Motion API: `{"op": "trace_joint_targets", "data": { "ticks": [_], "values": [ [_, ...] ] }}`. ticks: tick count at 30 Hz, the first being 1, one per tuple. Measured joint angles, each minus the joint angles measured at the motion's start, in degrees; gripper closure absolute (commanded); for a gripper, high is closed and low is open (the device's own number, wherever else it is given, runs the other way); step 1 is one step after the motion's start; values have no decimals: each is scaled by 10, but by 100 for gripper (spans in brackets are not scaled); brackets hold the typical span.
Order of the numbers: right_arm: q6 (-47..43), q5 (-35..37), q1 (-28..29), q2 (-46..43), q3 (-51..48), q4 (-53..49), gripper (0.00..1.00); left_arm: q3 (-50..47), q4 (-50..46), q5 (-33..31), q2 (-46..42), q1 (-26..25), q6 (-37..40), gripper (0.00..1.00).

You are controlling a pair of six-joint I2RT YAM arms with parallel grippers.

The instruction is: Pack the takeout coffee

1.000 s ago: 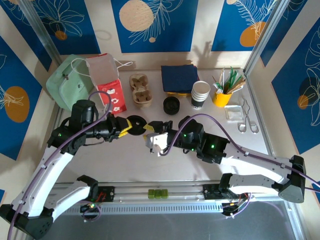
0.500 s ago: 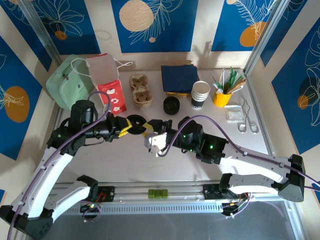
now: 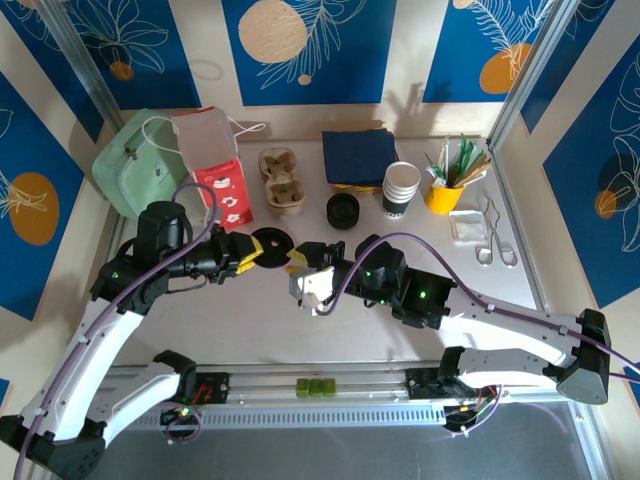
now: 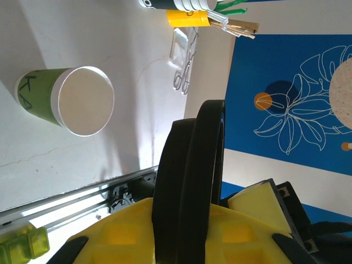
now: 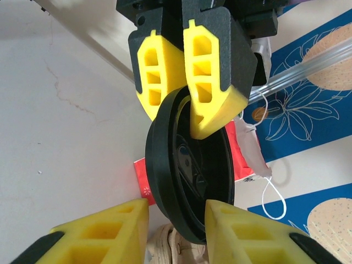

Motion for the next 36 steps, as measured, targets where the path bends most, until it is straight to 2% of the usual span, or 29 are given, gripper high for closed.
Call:
{"op": "trace_joint_targets", "data": {
  "ticks": [15, 21, 25, 31, 34, 36],
  "values": [
    [-16, 1, -1, 19, 9, 2, 80, -6, 2, 0, -4, 0, -6, 89],
    [-28, 7, -1, 25, 15, -6, 88, -7, 2, -1, -4, 4, -7, 88],
    [-28, 12, 2, 26, 21, -17, 95, -7, 2, -1, -4, 4, -10, 74],
    [-2, 17, 14, 25, 28, -35, 100, -9, 12, -6, -19, 4, -12, 40],
    [23, 21, 21, 19, 30, -57, 100, 7, -16, -41, -25, 4, 18, 30],
    [41, 25, 27, 12, 31, -75, 100, 35, -50, -75, -26, 4, 45, 27]
  ]
}}
